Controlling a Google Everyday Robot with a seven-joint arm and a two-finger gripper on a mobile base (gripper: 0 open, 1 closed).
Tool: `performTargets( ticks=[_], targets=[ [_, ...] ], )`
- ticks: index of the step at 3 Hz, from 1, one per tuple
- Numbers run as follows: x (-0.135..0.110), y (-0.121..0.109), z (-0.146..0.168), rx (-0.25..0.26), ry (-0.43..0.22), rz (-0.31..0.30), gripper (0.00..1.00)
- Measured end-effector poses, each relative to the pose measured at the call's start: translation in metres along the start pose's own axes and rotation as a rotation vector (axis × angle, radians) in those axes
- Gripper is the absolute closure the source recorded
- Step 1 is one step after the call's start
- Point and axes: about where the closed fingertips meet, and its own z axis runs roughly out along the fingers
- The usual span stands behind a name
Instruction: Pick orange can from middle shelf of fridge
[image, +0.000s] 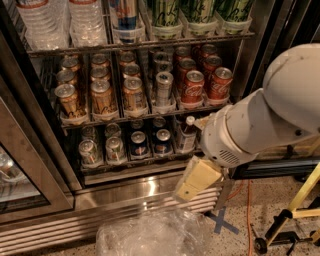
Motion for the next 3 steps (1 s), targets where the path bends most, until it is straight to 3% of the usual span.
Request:
performTargets(
  ticks=[1, 2, 3],
  targets=[
    [-0.045, 0.023, 0.016, 0.026, -0.145, -0.063, 0.0],
    [-0.095, 0.04, 0.033, 0.062, -0.3, -0.059, 0.0],
    [-0.137, 0.047, 0.054, 0.073, -0.442, 0.038, 0.0]
  ],
)
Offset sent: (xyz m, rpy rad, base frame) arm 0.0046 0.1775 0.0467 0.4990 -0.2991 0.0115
